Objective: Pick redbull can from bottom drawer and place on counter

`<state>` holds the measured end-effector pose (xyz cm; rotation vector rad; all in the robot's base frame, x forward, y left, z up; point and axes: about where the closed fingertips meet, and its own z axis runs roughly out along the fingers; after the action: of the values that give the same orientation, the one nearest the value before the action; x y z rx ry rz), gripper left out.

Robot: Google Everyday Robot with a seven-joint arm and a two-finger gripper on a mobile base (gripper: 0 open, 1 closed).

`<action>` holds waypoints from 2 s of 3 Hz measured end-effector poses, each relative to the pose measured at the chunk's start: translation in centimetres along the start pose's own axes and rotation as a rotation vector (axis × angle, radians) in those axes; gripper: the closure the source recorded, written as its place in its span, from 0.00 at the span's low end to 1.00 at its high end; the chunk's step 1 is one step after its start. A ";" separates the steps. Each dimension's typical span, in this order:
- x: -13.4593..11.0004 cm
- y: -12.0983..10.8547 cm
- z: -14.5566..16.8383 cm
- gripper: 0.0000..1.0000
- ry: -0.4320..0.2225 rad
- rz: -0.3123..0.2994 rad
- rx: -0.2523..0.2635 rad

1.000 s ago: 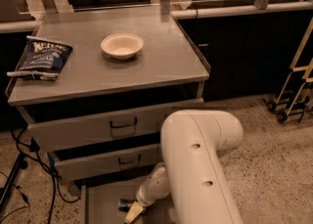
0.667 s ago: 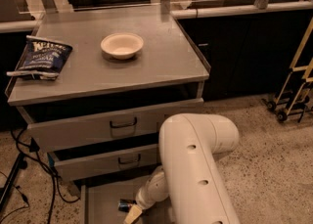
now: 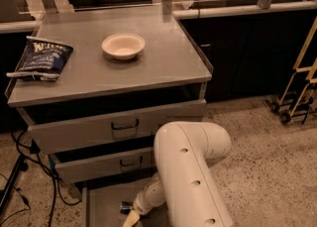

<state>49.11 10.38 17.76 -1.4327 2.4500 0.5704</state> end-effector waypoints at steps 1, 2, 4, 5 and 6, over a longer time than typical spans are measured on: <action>-0.4 -0.7 0.6 0.00 -0.006 -0.015 0.008; -0.6 -1.5 1.0 0.00 -0.003 -0.030 0.020; 0.2 -3.0 2.7 0.00 0.018 -0.030 0.035; 0.8 -3.5 3.9 0.00 0.027 -0.018 0.033; 1.2 -3.8 5.2 0.00 0.034 -0.007 0.022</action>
Offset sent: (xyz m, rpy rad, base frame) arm 0.0530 -0.0087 -0.0144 -0.0133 -0.0410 0.0310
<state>51.94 10.11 11.85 -1.4534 2.4691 0.5202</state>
